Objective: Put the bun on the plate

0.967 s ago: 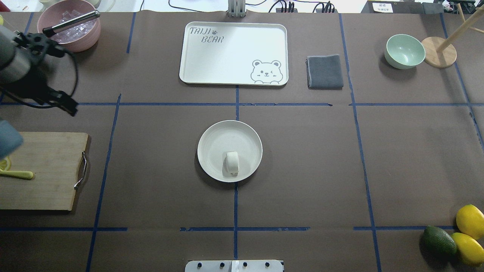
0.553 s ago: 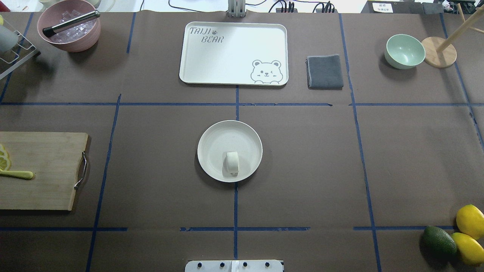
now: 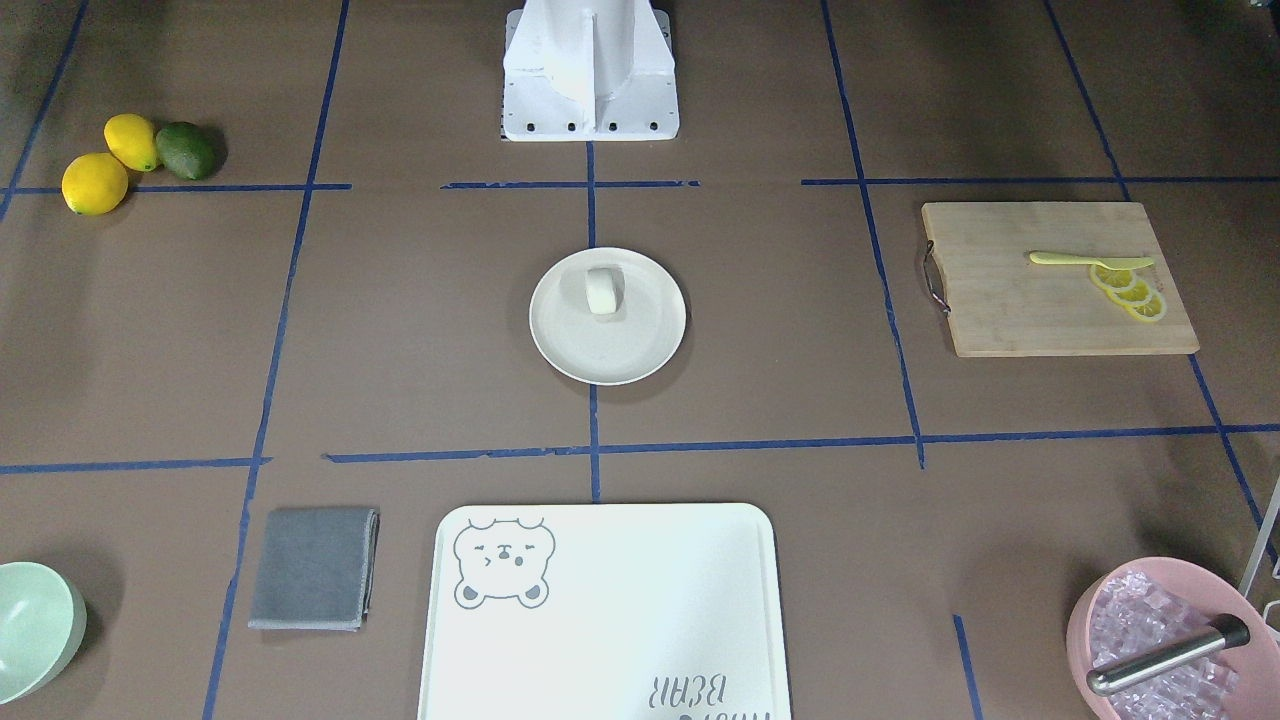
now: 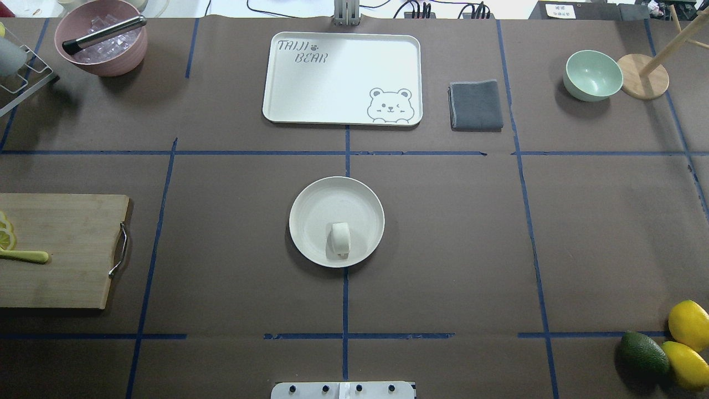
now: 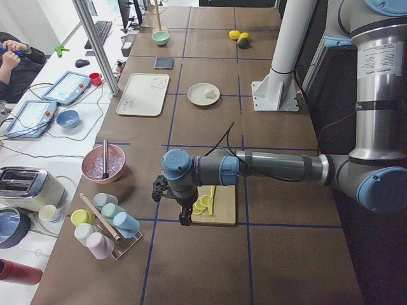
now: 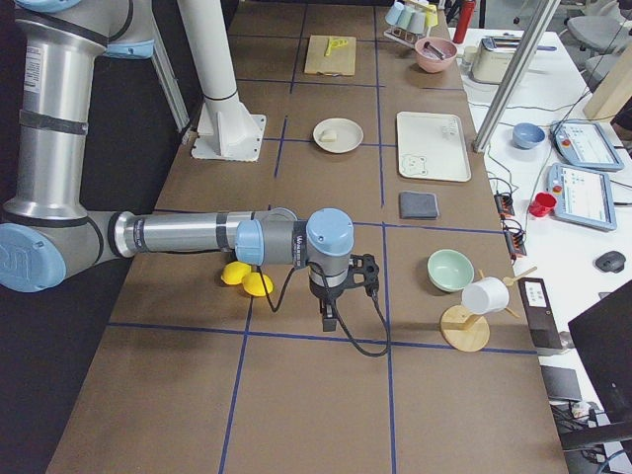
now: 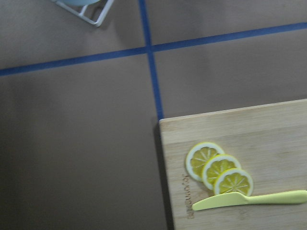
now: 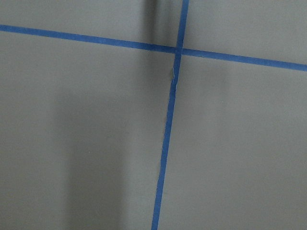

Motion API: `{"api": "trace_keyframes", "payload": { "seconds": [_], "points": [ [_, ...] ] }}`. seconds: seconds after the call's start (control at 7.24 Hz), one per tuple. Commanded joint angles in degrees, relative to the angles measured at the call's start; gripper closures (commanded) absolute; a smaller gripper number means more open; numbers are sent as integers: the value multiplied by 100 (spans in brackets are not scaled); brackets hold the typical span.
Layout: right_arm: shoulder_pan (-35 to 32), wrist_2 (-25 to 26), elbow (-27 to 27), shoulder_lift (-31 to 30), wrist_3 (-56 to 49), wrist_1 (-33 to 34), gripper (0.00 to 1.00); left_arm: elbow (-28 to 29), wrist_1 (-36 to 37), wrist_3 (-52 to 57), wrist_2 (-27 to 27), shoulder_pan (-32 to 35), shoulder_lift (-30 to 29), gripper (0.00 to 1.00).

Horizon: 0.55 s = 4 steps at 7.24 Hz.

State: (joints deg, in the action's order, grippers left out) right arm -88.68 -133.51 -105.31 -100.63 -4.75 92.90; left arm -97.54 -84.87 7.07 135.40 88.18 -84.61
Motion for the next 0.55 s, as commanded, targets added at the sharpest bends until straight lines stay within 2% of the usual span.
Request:
{"api": "trace_keyframes", "payload": {
  "seconds": [0.0, 0.41],
  "points": [
    [0, -9, -7, 0, 0, 0, 0, 68, 5, -12, -31, 33, -46, 0],
    [0, 0, 2, 0, -9, 0, 0, 42, 5, 49, -40, 33, 6, 0]
  ]
}}
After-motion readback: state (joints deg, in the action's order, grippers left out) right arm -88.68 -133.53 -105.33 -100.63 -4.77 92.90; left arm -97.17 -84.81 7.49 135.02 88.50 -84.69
